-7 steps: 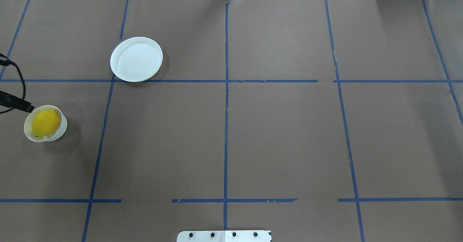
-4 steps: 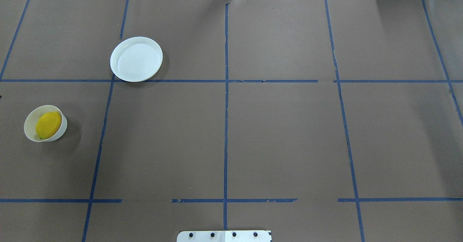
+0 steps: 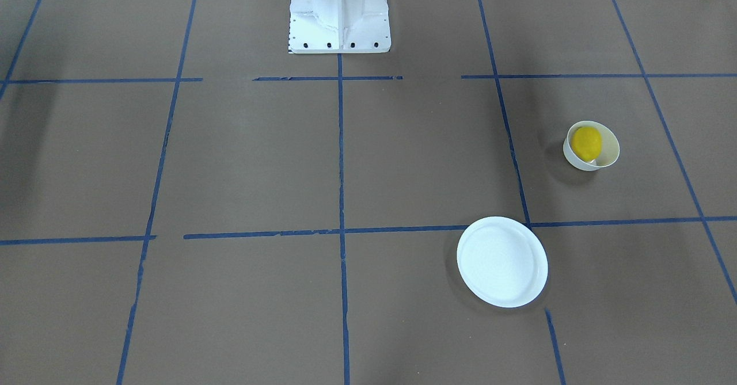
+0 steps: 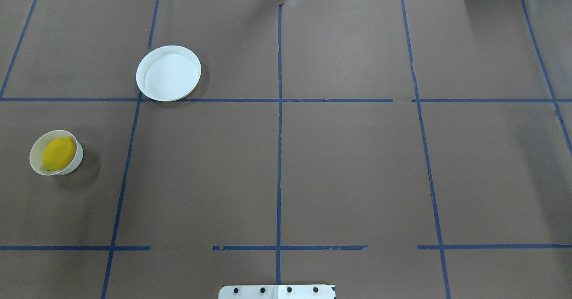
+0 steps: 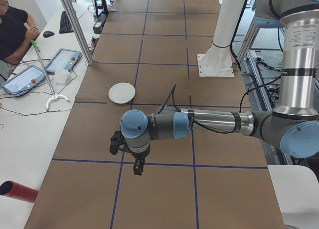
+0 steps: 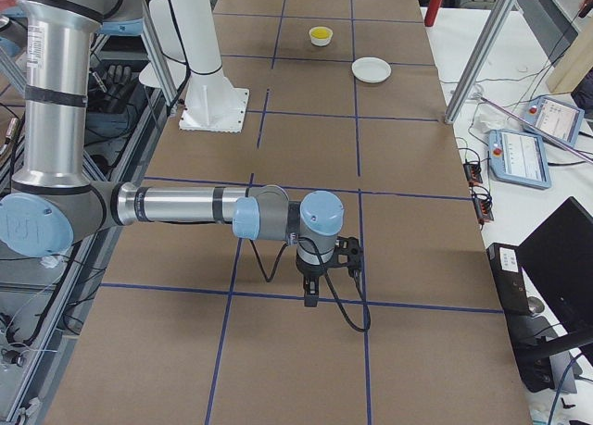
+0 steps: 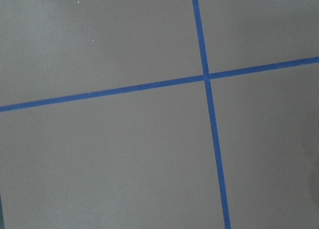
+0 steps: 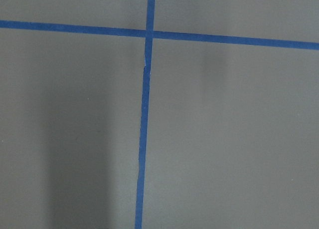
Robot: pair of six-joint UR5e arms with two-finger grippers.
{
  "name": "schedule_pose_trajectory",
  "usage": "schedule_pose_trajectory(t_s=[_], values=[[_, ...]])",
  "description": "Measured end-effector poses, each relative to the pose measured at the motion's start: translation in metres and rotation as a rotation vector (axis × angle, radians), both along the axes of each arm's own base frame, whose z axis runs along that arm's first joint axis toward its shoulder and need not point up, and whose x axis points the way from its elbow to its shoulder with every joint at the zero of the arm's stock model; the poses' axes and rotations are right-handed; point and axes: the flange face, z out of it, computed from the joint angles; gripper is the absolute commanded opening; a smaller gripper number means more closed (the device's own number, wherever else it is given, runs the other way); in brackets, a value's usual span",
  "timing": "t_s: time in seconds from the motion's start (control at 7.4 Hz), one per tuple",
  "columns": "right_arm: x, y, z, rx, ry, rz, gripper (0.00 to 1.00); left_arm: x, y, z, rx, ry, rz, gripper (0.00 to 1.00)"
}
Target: Move lemon from plate to bowl
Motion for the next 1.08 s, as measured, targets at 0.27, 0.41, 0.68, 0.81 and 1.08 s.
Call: schedule_pose_trajectory(t_s=[0.27, 0.41, 0.68, 0.81, 1.08], values=[[0.000, 0.000, 0.000, 0.000, 0.000, 0.000, 1.00, 0.004, 0.016, 0.013, -0.009, 0.024, 0.000, 1.00], [0.000, 0.000, 0.000, 0.000, 0.000, 0.000, 1.00, 0.005, 0.018, 0.012, 0.019, 0.023, 0.000, 1.00], [0.000, 0.000, 0.000, 0.000, 0.000, 0.000, 1.00, 0.005, 0.011, -0.008, 0.094, 0.007, 0.006, 1.00], [0.000, 0.000, 0.000, 0.000, 0.000, 0.000, 1.00, 0.005, 0.007, -0.016, 0.118, 0.005, 0.008, 1.00], [0.000, 0.000, 0.000, 0.000, 0.000, 0.000, 1.00, 0.005, 0.003, -0.020, 0.128, 0.001, 0.012, 1.00]])
